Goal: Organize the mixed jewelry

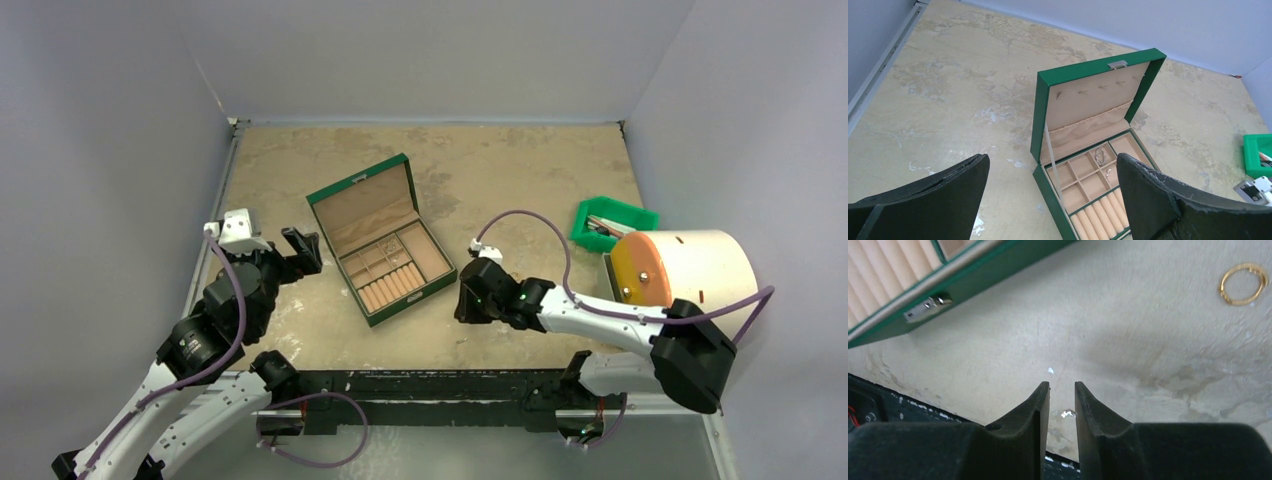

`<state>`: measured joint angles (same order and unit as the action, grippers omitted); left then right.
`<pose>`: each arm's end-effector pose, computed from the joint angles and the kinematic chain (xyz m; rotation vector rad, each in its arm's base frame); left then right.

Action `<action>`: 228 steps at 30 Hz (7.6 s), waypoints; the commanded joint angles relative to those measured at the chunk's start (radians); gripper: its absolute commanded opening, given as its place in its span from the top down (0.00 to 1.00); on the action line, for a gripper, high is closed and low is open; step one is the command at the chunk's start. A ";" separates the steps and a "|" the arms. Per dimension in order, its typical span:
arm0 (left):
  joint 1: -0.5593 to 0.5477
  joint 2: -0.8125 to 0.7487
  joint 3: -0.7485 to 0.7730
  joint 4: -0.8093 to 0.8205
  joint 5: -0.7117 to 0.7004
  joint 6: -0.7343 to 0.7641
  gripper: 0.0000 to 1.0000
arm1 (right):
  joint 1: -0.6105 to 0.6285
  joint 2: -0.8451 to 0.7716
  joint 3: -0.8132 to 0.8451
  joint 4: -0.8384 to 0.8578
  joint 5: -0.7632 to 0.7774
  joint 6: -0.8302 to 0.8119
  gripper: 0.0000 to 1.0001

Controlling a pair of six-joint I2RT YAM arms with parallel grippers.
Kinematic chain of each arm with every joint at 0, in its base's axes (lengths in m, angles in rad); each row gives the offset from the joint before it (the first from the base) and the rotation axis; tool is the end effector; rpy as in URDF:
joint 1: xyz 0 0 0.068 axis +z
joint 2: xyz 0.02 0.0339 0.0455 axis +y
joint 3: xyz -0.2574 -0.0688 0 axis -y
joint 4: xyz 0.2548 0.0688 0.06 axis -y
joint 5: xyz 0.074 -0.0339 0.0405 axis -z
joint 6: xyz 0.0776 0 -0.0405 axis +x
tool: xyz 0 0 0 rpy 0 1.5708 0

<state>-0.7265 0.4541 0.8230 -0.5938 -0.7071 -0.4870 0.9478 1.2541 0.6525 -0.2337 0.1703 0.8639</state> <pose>0.1339 -0.0516 0.3446 -0.2894 1.7238 -0.2537 0.1769 0.2236 0.1518 -0.0226 2.4898 0.6234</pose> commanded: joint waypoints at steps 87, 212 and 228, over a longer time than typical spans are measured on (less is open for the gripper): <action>0.016 0.004 0.036 0.028 0.017 0.001 0.02 | 0.009 -0.132 0.010 -0.076 -0.013 0.060 1.00; 0.027 0.034 0.035 0.030 0.020 0.004 0.01 | -0.425 0.103 0.056 -0.171 0.327 -0.022 0.74; 0.027 0.033 0.035 0.031 0.020 0.004 0.01 | -0.432 0.142 0.048 -0.150 0.323 -0.010 0.88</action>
<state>-0.7071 0.4843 0.8230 -0.5938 -0.6880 -0.4870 0.5224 1.3888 0.6941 -0.3958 0.4786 0.8307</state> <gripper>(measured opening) 0.988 0.151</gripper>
